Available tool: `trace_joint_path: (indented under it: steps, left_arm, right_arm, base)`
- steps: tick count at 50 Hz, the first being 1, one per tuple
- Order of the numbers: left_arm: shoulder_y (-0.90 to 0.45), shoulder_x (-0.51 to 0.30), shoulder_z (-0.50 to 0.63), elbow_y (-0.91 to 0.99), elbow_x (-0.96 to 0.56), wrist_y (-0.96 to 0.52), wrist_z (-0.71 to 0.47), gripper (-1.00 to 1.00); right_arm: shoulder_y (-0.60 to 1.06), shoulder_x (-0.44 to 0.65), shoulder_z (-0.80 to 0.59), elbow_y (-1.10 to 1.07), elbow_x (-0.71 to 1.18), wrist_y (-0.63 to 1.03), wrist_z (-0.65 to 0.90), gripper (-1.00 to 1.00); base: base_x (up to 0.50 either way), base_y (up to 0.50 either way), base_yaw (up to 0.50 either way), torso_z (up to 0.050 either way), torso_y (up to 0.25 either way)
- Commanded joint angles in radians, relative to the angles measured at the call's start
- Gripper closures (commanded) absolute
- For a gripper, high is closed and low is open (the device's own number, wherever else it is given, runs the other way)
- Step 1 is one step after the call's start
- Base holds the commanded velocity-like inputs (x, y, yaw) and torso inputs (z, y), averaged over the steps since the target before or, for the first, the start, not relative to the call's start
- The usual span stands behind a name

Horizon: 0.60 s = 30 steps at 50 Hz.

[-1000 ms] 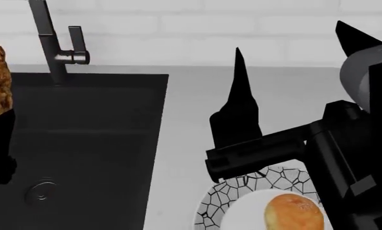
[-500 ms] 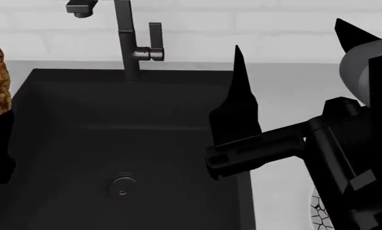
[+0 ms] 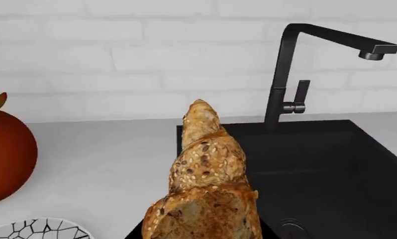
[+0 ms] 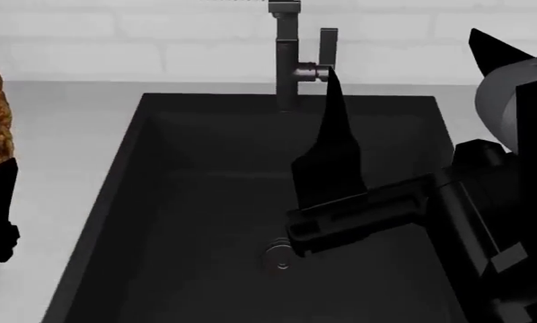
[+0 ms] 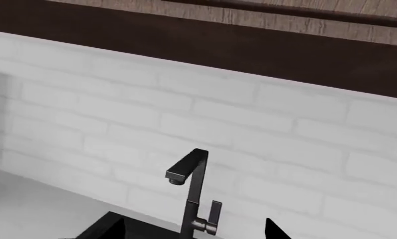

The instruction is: Place the pastries on the plates.

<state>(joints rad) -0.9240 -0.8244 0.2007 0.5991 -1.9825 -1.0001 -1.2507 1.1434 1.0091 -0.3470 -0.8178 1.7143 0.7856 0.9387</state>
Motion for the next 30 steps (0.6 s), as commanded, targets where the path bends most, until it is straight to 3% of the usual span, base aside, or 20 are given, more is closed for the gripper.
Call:
trace_joint_path:
  steps: [1,30]
  left_arm:
    - [-0.007,0.022,-0.021,-0.009,0.010,0.022,0.002,1.00]
    - [0.010,0.020,-0.015,-0.022,0.045,0.028,0.031,1.00]
  right_arm:
    - [-0.002,-0.018,0.027,0.004,-0.002,0.000,-0.031,-1.00]
    - [-0.024,-0.017,0.030,0.003,-0.013,-0.010,-0.040,-1.00]
  base:
    - [-0.04,0.50,0.00,0.000,0.000]
    - [-0.03,0.50,0.00,0.000,0.000]
